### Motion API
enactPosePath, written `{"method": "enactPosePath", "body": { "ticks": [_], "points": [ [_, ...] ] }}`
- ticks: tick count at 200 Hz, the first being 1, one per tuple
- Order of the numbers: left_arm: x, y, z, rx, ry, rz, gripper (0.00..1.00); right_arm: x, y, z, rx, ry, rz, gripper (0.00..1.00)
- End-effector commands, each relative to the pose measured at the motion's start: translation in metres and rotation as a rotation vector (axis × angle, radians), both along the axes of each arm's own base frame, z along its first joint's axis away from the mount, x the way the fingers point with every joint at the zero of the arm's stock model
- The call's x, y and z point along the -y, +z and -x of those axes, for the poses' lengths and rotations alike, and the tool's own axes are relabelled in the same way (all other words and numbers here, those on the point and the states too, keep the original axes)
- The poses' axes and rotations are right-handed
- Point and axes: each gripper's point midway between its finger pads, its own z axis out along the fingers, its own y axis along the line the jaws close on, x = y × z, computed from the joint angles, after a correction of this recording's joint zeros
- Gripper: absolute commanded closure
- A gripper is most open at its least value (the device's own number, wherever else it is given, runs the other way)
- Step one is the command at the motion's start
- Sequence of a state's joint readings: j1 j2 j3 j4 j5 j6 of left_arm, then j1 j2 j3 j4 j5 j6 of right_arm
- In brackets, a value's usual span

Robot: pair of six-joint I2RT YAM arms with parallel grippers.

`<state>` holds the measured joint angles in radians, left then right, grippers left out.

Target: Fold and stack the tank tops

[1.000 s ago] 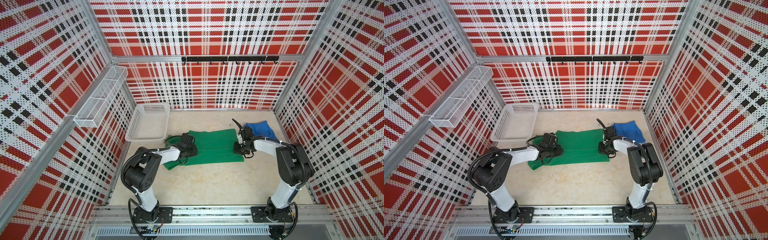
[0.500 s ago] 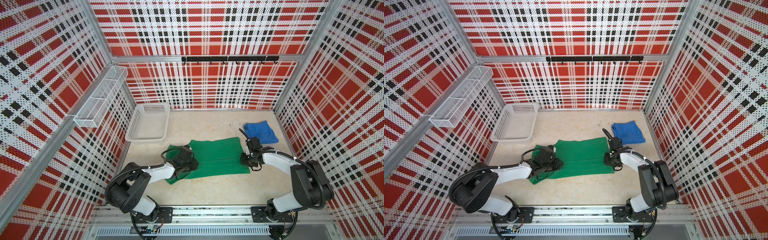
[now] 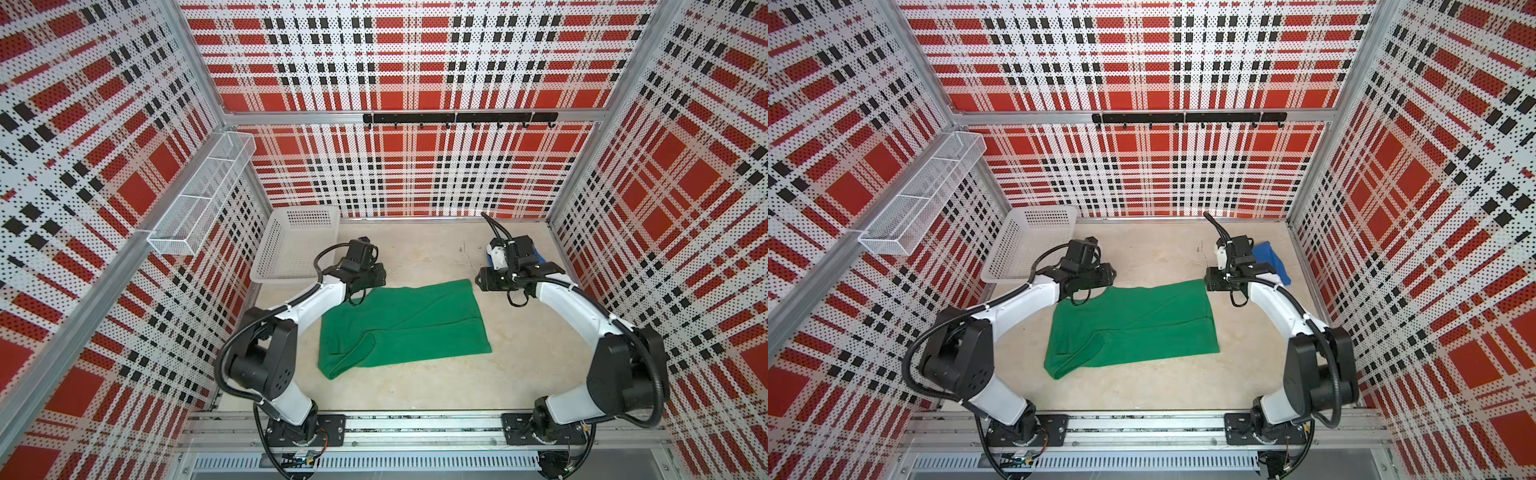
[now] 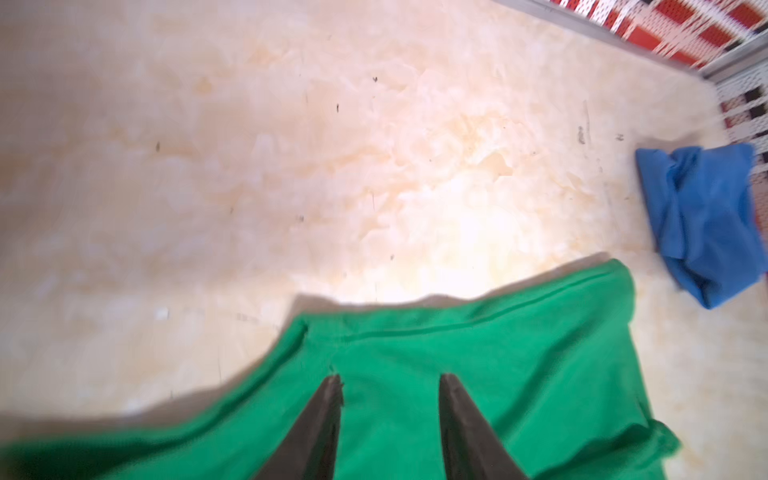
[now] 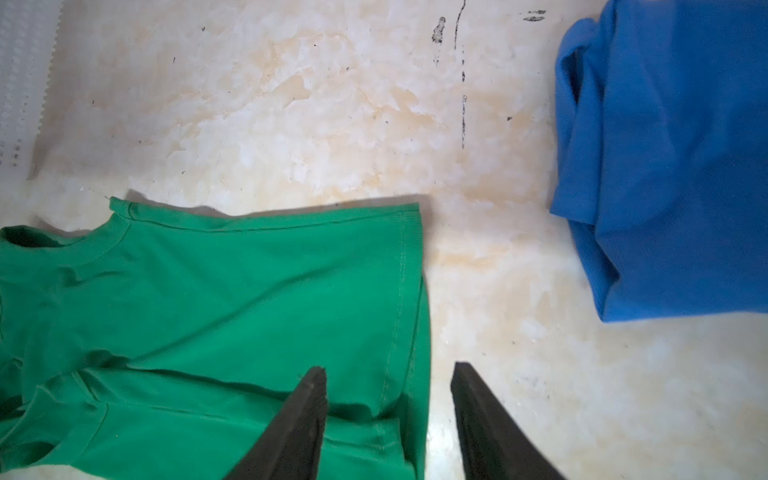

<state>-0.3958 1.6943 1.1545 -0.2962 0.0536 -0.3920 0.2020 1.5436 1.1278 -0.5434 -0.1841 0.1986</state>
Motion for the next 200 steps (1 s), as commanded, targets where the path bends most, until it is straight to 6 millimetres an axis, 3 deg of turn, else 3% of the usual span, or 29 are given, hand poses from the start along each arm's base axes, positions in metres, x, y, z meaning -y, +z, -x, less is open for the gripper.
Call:
{"method": "enactPosePath", "body": {
  "ticks": [1, 59, 126, 166, 200],
  "points": [
    [-0.004, -0.035, -0.003, -0.061, -0.074, -0.121, 0.57, -0.006, -0.006, -0.021, 0.042, 0.074, 0.015, 0.51],
    [-0.019, -0.071, -0.006, -0.113, -0.055, -0.191, 0.55, -0.003, -0.037, -0.058, 0.012, 0.092, 0.051, 0.53],
    [-0.017, -0.080, -0.017, -0.114, -0.054, -0.187, 0.55, -0.010, -0.073, -0.069, -0.055, 0.111, 0.025, 0.52],
    [-0.019, -0.096, -0.017, -0.142, -0.049, -0.200, 0.55, -0.010, -0.086, -0.074, -0.083, 0.103, 0.025, 0.53],
    [-0.019, -0.103, -0.021, -0.149, -0.044, -0.194, 0.64, -0.012, -0.099, -0.080, -0.108, 0.110, 0.025, 0.57]
  ]
}}
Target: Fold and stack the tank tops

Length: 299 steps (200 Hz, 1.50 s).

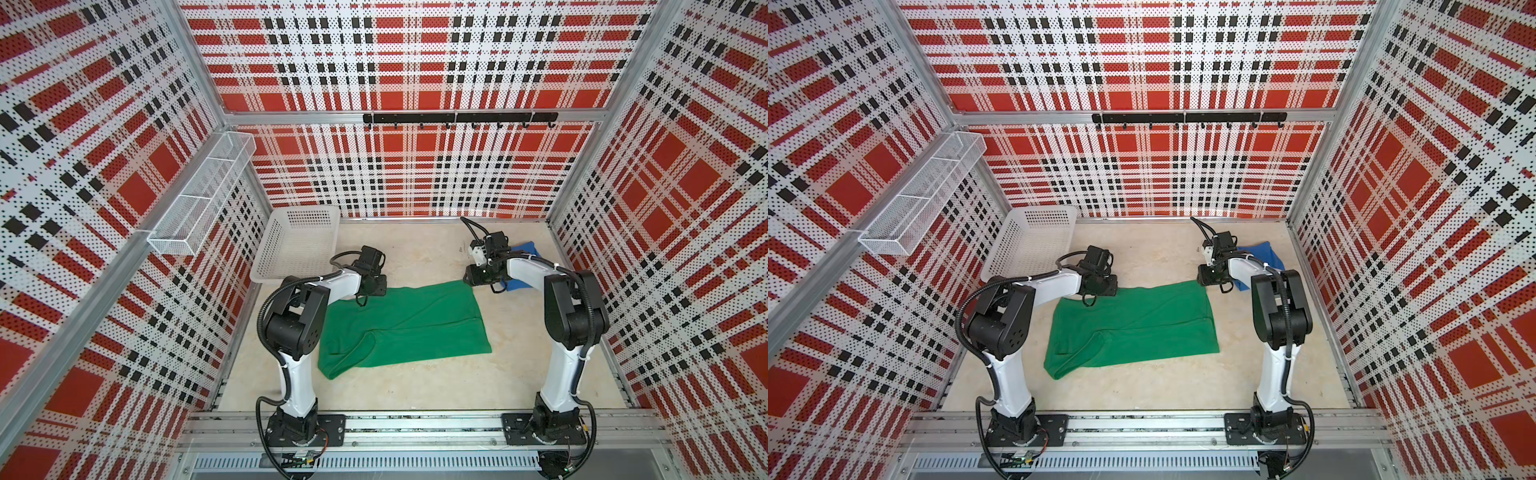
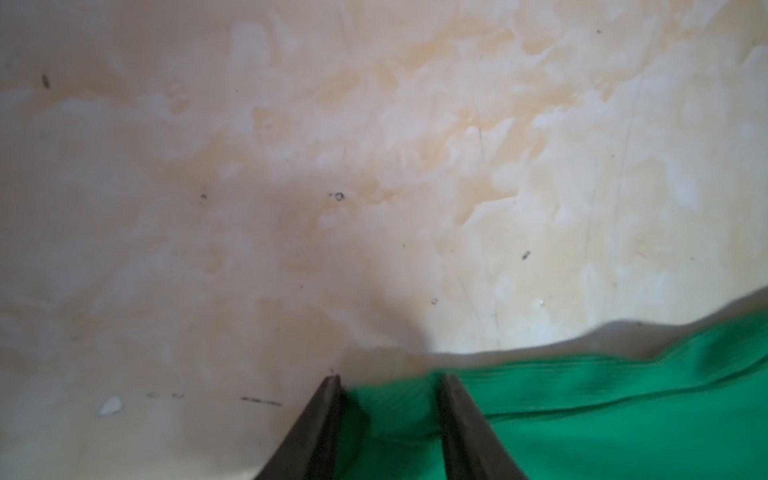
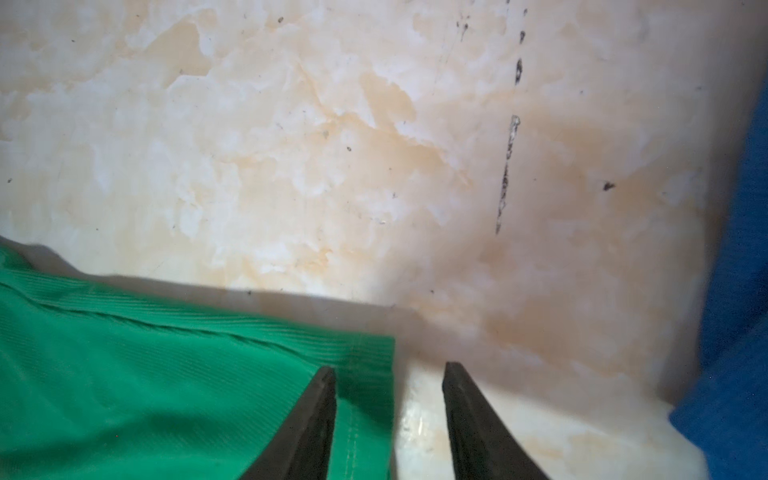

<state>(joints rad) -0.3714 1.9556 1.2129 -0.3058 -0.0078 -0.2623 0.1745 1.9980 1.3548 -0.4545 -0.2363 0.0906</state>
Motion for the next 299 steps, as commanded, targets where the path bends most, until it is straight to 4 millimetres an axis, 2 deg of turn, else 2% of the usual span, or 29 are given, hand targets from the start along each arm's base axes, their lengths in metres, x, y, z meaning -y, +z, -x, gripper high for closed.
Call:
{"method": "enactPosePath", "body": {
  "ticks": [1, 41, 53, 74, 117, 165, 232, 273, 299],
  "points": [
    [-0.001, -0.007, -0.009, -0.001, 0.002, 0.001, 0.65, -0.002, -0.006, -0.009, 0.002, 0.021, -0.009, 0.57],
    [-0.001, -0.009, -0.010, -0.004, 0.006, -0.002, 0.83, -0.006, -0.015, -0.005, -0.032, 0.031, -0.028, 0.66],
    [-0.002, -0.008, -0.011, -0.002, 0.009, -0.005, 0.87, -0.007, -0.014, -0.005, -0.030, 0.037, -0.026, 0.75],
    [-0.003, -0.005, -0.013, 0.006, 0.011, -0.009, 0.94, -0.006, -0.007, -0.010, -0.001, 0.049, -0.015, 1.00],
    [-0.004, 0.010, -0.019, 0.039, 0.014, -0.014, 1.00, -0.005, 0.023, -0.022, 0.117, 0.087, 0.003, 1.00],
    [-0.009, 0.029, -0.020, 0.089, 0.027, -0.029, 0.99, -0.001, 0.055, -0.025, 0.251, 0.151, 0.044, 1.00],
    [-0.011, 0.059, -0.012, 0.167, 0.043, -0.074, 1.00, 0.013, 0.066, 0.009, 0.295, 0.234, 0.149, 1.00],
    [-0.012, 0.074, 0.010, 0.204, 0.077, -0.092, 1.00, 0.021, 0.071, 0.034, 0.317, 0.235, 0.182, 1.00],
    [-0.011, 0.080, 0.033, 0.224, 0.106, -0.093, 1.00, 0.021, 0.074, 0.047, 0.326, 0.224, 0.181, 1.00]
  ]
}}
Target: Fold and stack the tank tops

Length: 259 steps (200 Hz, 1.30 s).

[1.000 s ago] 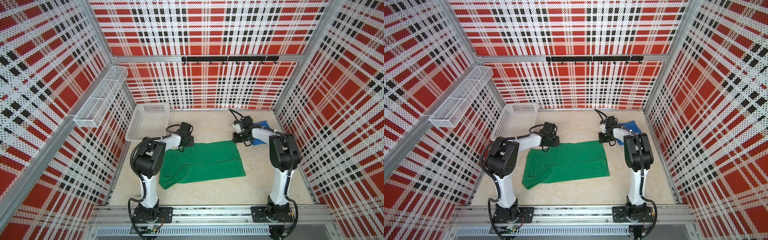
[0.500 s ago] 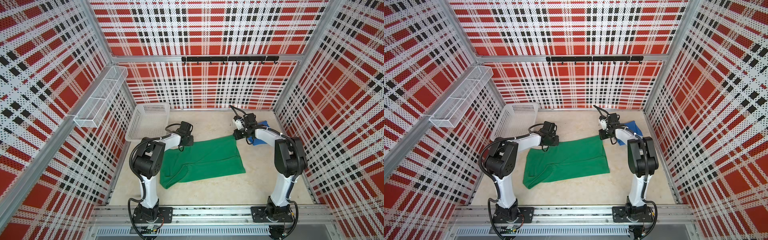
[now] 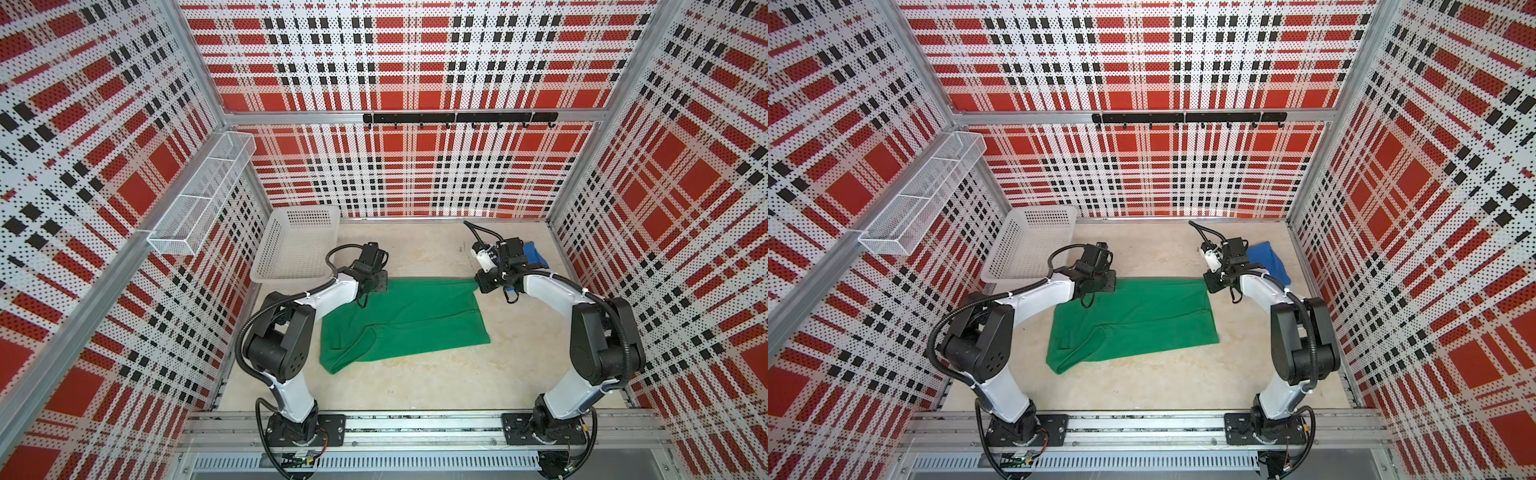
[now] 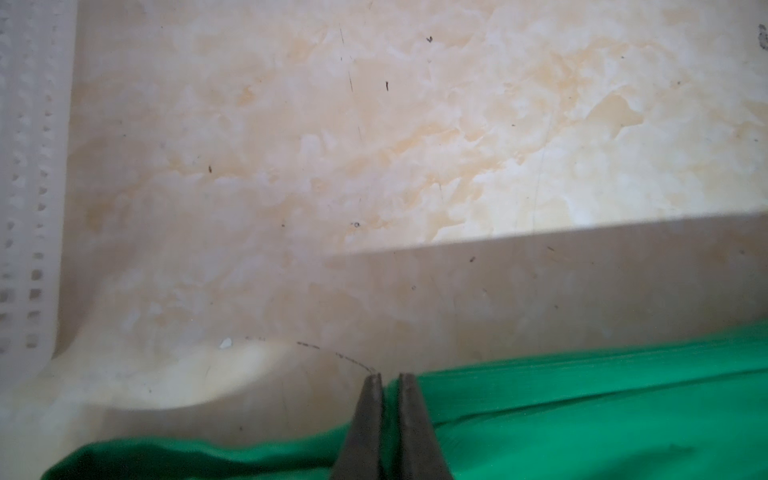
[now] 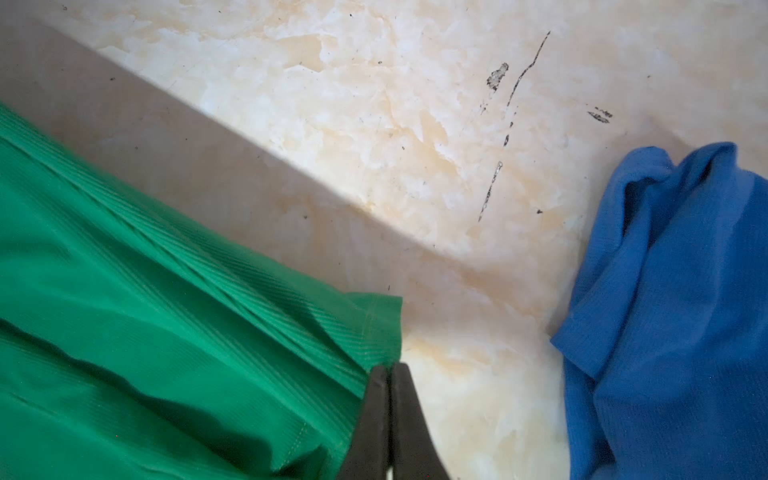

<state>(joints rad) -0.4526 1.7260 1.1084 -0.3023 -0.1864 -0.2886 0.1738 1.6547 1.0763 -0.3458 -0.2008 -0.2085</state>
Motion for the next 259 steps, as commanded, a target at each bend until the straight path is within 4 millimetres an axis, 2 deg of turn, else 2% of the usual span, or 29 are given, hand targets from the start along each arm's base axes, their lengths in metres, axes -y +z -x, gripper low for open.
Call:
{"method": "enactPosePath", "body": {
  "ticks": [1, 46, 76, 131, 176, 209, 230, 236, 251, 259],
  "points": [
    [-0.009, 0.016, 0.014, 0.053, 0.067, -0.018, 1.00, 0.007, 0.015, 0.004, 0.066, -0.004, 0.032, 1.00],
    [-0.013, 0.022, 0.055, 0.075, 0.117, 0.024, 1.00, -0.001, 0.021, 0.026, 0.039, 0.012, 0.020, 1.00],
    [-0.015, 0.016, 0.084, 0.051, 0.133, 0.042, 1.00, -0.003, 0.019, 0.045, 0.009, 0.001, 0.022, 1.00],
    [-0.016, 0.020, 0.123, 0.053, 0.162, 0.074, 1.00, 0.010, 0.020, 0.065, -0.010, -0.070, 0.045, 1.00],
    [-0.016, 0.003, 0.156, 0.023, 0.203, 0.123, 1.00, 0.011, 0.011, 0.078, -0.048, -0.077, 0.029, 1.00],
    [-0.010, -0.005, 0.169, 0.002, 0.199, 0.147, 1.00, 0.015, 0.005, 0.088, -0.108, -0.087, 0.054, 1.00],
    [-0.009, 0.002, 0.169, 0.005, 0.192, 0.144, 0.71, 0.017, 0.010, 0.096, -0.112, -0.096, 0.048, 1.00],
    [-0.011, 0.008, 0.167, 0.016, 0.196, 0.131, 0.67, 0.017, 0.015, 0.098, -0.100, -0.099, 0.044, 0.96],
    [-0.015, 0.028, 0.159, 0.047, 0.199, 0.115, 0.61, 0.020, 0.032, 0.098, -0.041, -0.113, 0.035, 0.64],
    [-0.014, 0.041, 0.153, 0.067, 0.196, 0.127, 0.59, 0.019, 0.043, 0.096, 0.000, -0.117, 0.019, 0.52]
  ]
}}
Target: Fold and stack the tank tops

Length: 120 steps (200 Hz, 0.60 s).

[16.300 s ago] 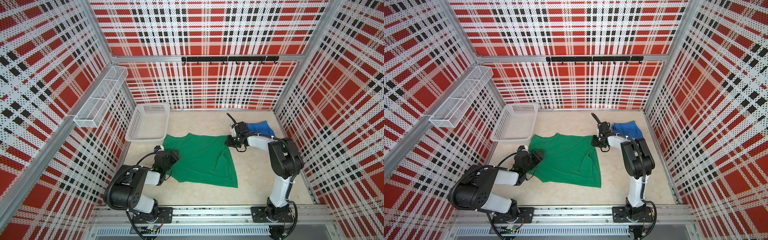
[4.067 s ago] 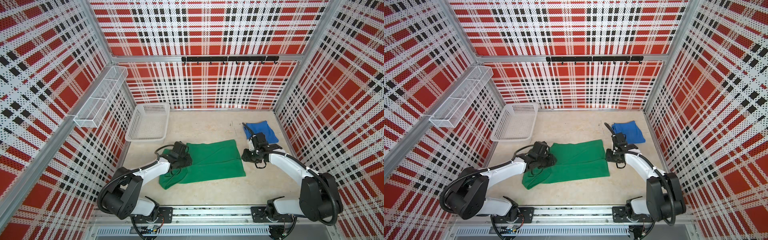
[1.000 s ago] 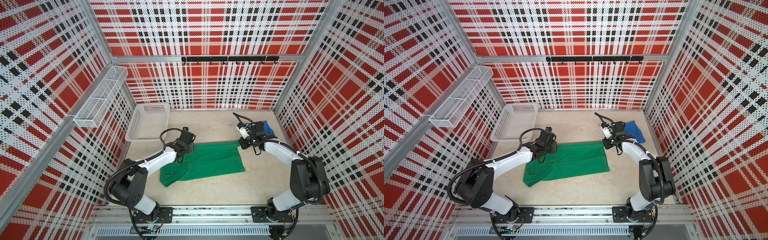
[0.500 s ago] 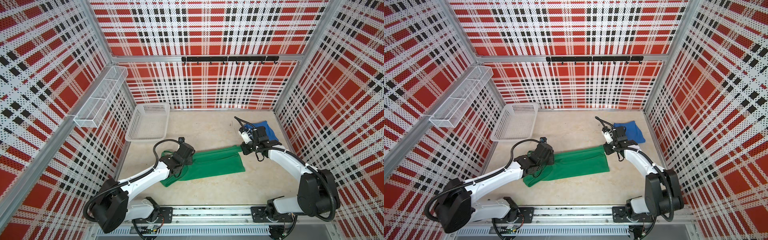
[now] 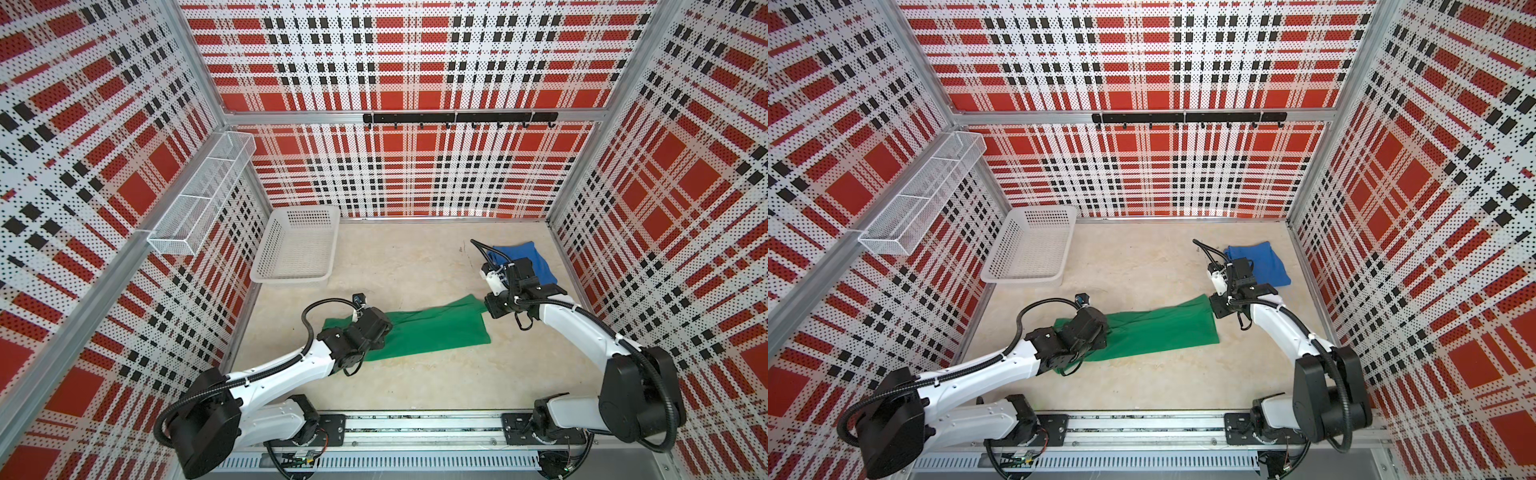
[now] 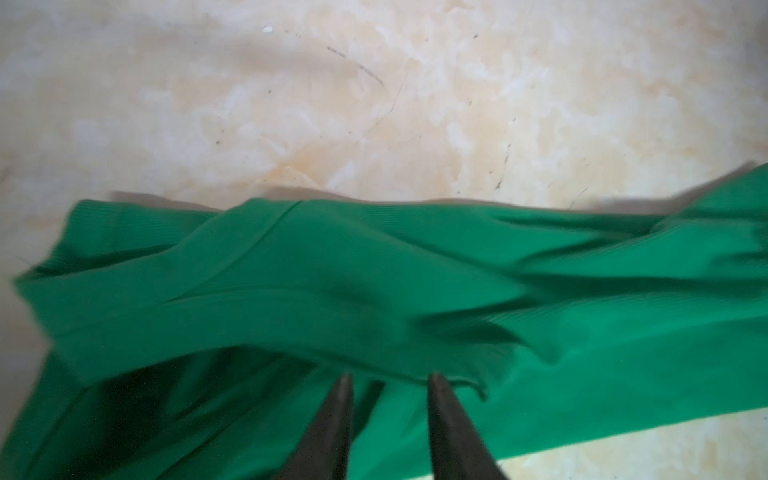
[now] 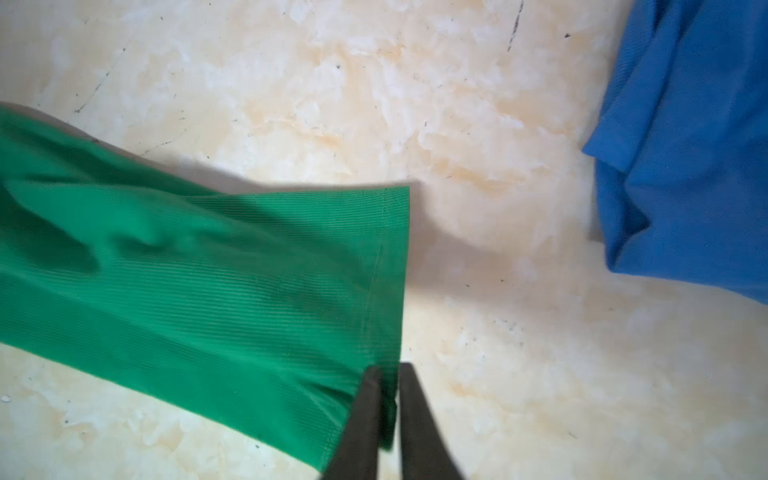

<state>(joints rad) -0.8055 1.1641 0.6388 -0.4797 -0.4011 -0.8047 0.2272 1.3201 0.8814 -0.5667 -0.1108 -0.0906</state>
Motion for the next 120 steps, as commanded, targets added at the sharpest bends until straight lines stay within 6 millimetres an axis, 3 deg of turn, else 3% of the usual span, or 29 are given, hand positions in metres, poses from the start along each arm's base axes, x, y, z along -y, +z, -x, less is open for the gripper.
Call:
{"method": "enactPosePath", "body": {
  "ticks": [1, 16, 31, 58, 86, 105, 120],
  "points": [
    [-0.006, 0.042, -0.015, 0.079, 0.027, -0.005, 0.58, 0.005, 0.030, 0.002, 0.101, -0.022, -0.004, 0.52],
    [-0.003, 0.060, -0.025, 0.109, 0.023, 0.027, 0.56, 0.000, 0.049, -0.004, 0.151, -0.018, -0.043, 0.46],
    [0.004, 0.063, -0.038, 0.118, 0.008, 0.074, 0.55, -0.010, 0.057, -0.012, 0.154, -0.010, -0.092, 0.46],
    [0.035, 0.054, -0.056, 0.103, -0.038, 0.160, 0.57, -0.027, 0.041, -0.024, 0.062, -0.076, -0.149, 0.53],
    [0.056, 0.018, -0.052, 0.021, -0.079, 0.147, 0.59, -0.045, 0.004, -0.022, -0.088, -0.188, -0.231, 0.68],
    [0.048, -0.012, -0.042, -0.037, -0.067, 0.139, 0.61, -0.052, -0.020, -0.016, -0.154, -0.250, -0.272, 0.76],
    [0.029, -0.033, -0.036, -0.070, -0.032, 0.123, 0.61, -0.050, -0.036, -0.009, -0.198, -0.302, -0.262, 0.80]
  ]
}}
